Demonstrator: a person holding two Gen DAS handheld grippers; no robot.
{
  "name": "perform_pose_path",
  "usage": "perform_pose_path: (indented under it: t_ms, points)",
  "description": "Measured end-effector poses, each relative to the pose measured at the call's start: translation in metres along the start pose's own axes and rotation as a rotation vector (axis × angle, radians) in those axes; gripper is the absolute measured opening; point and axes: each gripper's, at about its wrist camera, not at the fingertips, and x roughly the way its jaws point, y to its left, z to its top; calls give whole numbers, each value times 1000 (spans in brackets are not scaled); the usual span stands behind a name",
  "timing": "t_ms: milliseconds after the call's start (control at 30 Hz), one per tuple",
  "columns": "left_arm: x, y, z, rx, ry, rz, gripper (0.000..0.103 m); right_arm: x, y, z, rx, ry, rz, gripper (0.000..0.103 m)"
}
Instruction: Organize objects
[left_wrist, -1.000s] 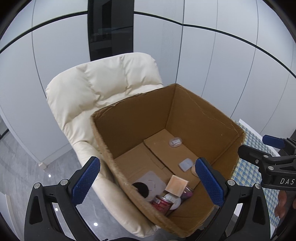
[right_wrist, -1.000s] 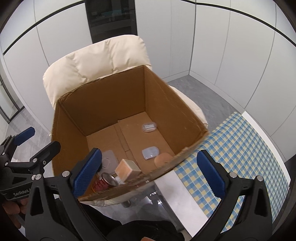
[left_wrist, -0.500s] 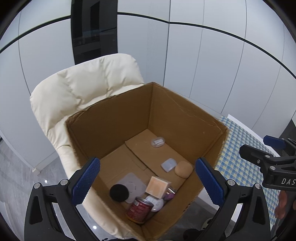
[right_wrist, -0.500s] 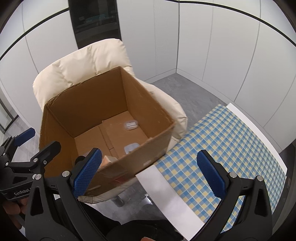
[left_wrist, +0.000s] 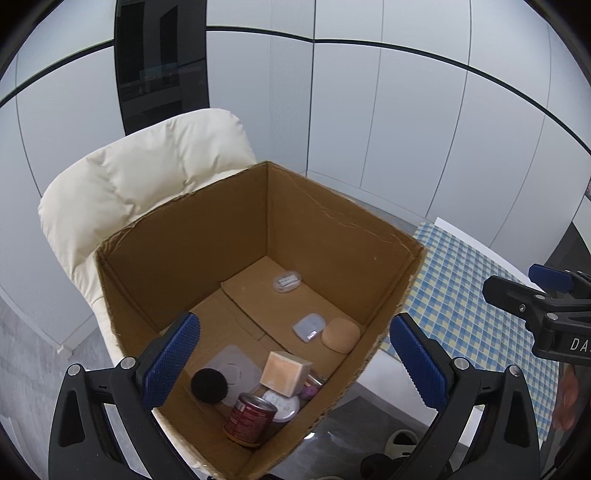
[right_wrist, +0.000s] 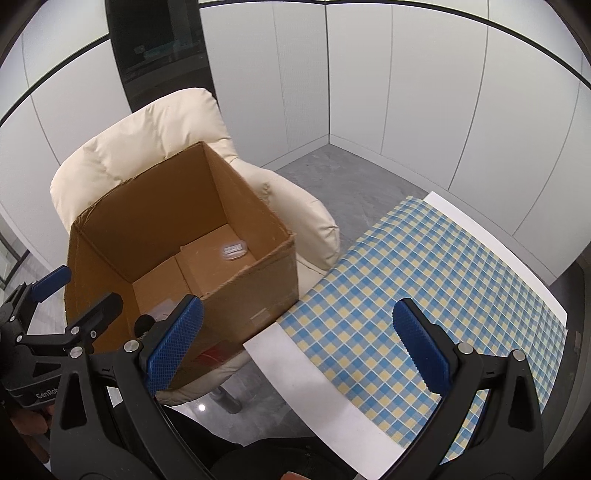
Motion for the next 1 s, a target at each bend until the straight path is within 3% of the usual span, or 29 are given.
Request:
perform_pose_path:
  t_ms: [1000]
  points:
    - [12,-94,2,92,29,-90,103,-37,-100,-31,136,-7,-113,103]
